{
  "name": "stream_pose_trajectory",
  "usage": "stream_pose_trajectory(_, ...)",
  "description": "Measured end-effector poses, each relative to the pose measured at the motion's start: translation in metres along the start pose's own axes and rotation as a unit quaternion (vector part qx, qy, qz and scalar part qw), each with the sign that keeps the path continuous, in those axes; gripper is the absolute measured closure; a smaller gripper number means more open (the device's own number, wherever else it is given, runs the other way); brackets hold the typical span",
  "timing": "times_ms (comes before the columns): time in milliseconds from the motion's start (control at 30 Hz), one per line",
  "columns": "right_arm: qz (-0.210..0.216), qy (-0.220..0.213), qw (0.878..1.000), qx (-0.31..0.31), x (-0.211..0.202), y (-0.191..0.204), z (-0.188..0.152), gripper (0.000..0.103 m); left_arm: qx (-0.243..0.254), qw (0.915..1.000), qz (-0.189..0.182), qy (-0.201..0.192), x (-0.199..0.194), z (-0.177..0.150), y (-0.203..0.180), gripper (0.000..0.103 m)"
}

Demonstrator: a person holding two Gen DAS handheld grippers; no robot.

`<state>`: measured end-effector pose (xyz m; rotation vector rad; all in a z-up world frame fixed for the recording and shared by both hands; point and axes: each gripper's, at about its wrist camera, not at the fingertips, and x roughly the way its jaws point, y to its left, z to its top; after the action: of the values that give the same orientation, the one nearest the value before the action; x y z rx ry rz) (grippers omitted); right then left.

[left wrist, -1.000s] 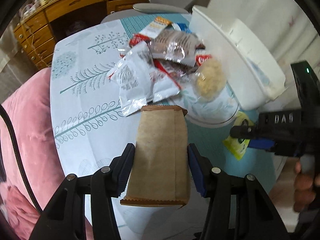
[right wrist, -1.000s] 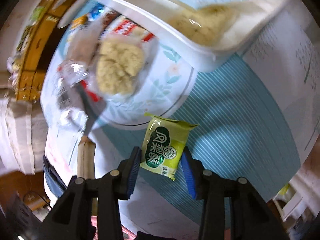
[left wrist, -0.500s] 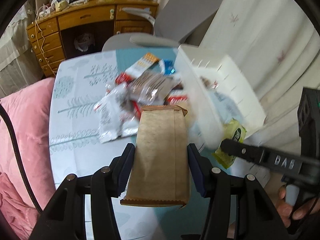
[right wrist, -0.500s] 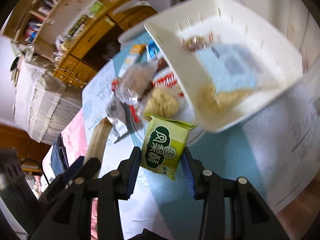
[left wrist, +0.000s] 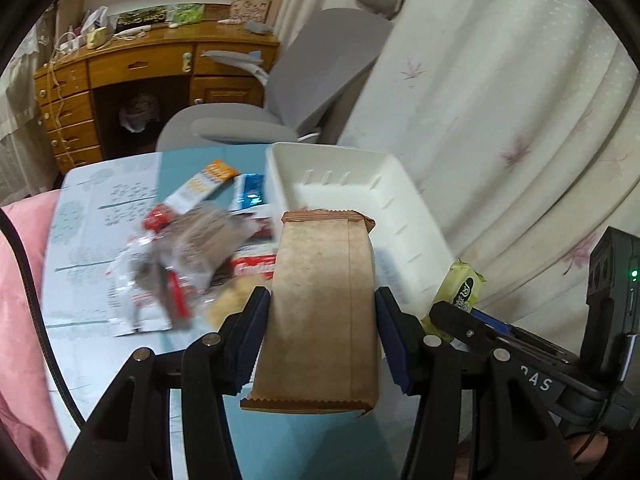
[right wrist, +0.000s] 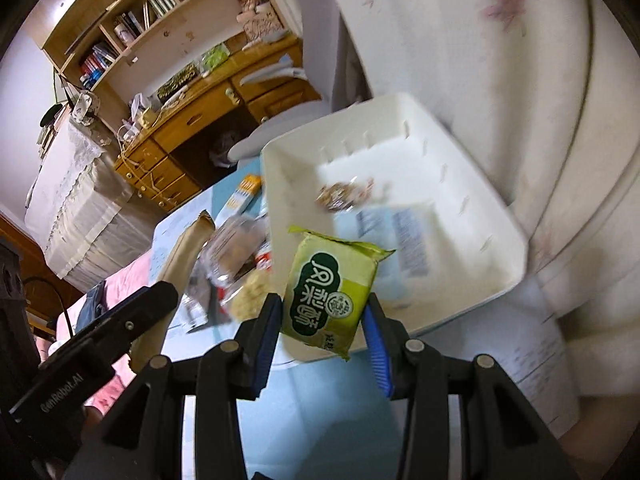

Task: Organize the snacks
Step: 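Grasp the green packet with right tool and lift it over the tray, then drop the green packet into the tray with right tool while left releases brown paper bag there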

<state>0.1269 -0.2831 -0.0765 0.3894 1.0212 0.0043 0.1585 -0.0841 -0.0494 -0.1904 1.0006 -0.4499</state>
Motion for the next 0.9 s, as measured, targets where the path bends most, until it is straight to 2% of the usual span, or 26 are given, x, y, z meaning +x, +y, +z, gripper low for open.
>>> stream_pose_trajectory(233, -0.027, -0.025, 0.999, 0.006, -0.012, -0.048, 0.019, 0.062, 0.007, 0.9997, -0.024, -0.002, 0.022, 0.006, -0.039, 0.051)
stream_pose_trajectory(367, -0.028, -0.032, 0.999, 0.029, -0.011, -0.074, 0.027, 0.06, 0.016, 0.9994, -0.03, 0.005, 0.036, 0.007, -0.056, 0.051)
stream_pose_trajectory(400, -0.025, -0.032, 0.999, 0.035, -0.01, -0.078, 0.028, 0.059, 0.017, 0.9993, -0.032, 0.011, 0.041, 0.007, -0.06, 0.048)
stream_pose_trajectory(433, -0.026, -0.028, 0.998, 0.041, -0.009, -0.083, 0.03, 0.053, 0.015, 0.9992, -0.032, 0.019, 0.045, 0.007, -0.061, 0.046)
stream_pose_trajectory(467, -0.029, -0.024, 0.998, 0.044, -0.007, -0.086, 0.031, 0.047, 0.012, 0.9991, -0.032, 0.025, 0.048, 0.007, -0.062, 0.04)
stream_pose_trajectory(500, -0.032, -0.021, 0.998, 0.047, -0.005, -0.089, 0.031, 0.036, 0.009, 0.9991, -0.031, 0.026, 0.049, 0.007, -0.062, 0.034)
stream_pose_trajectory(533, -0.031, -0.023, 0.998, 0.051, -0.005, -0.092, 0.031, 0.033, 0.004, 0.9992, -0.03, 0.026, 0.05, 0.006, -0.062, 0.033)
stream_pose_trajectory(667, -0.025, -0.018, 0.998, 0.054, -0.002, -0.095, 0.029, 0.033, -0.011, 0.9993, -0.016, 0.031, 0.05, 0.005, -0.058, 0.032)
stream_pose_trajectory(900, -0.006, 0.007, 0.999, 0.044, 0.009, -0.084, 0.017, 0.033, -0.074, 0.9957, 0.015, 0.053, 0.049, -0.005, -0.029, 0.031)
